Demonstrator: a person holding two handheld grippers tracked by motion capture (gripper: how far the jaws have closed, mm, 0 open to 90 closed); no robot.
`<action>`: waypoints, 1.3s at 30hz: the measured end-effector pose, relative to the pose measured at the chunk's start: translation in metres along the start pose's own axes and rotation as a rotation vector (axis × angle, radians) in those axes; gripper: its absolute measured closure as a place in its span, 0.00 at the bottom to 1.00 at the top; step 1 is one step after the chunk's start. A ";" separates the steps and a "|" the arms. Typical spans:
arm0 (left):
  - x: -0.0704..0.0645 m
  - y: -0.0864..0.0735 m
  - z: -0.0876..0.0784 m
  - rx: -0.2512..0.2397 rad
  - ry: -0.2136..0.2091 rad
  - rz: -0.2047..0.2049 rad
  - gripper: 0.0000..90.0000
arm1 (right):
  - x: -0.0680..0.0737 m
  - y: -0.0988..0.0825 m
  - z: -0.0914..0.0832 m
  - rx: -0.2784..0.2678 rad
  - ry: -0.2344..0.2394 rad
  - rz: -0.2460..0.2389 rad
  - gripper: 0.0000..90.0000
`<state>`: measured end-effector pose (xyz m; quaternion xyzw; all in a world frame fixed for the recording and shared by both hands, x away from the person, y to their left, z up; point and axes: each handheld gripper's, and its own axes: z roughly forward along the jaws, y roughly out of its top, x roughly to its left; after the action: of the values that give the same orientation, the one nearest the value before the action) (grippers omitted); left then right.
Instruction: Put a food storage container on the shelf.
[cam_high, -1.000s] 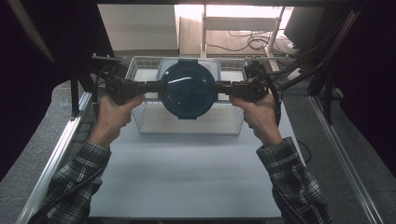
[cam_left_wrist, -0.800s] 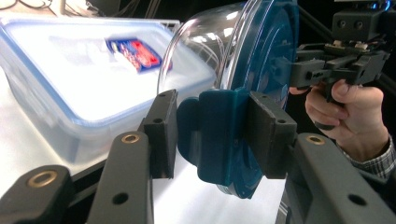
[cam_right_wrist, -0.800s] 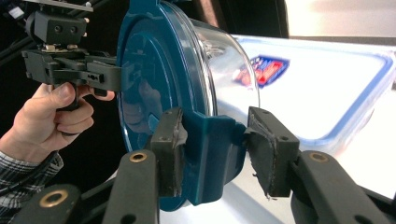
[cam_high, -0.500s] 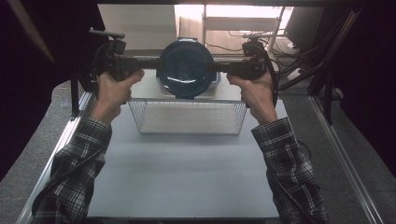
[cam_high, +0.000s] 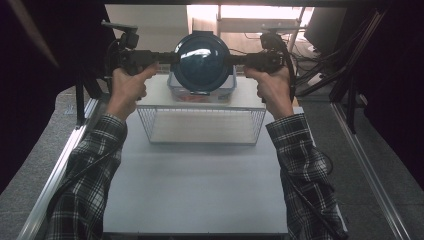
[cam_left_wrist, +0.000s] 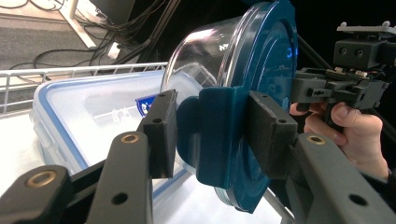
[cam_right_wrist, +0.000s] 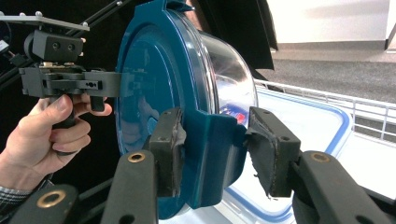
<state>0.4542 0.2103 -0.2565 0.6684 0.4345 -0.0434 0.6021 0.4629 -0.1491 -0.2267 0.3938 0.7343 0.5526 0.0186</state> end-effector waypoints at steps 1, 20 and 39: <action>0.001 0.001 0.001 -0.001 0.003 -0.004 0.62 | -0.001 0.001 0.001 0.002 -0.001 0.007 0.62; 0.023 0.007 0.012 -0.028 -0.005 -0.114 0.61 | -0.024 0.005 0.018 -0.050 0.017 0.100 0.61; -0.006 0.005 0.008 -0.082 0.226 0.112 0.73 | 0.000 0.001 0.017 -0.125 -0.260 -0.131 0.78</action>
<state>0.4569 0.2012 -0.2510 0.6672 0.4629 0.0840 0.5775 0.4710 -0.1354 -0.2322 0.4112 0.7140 0.5392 0.1740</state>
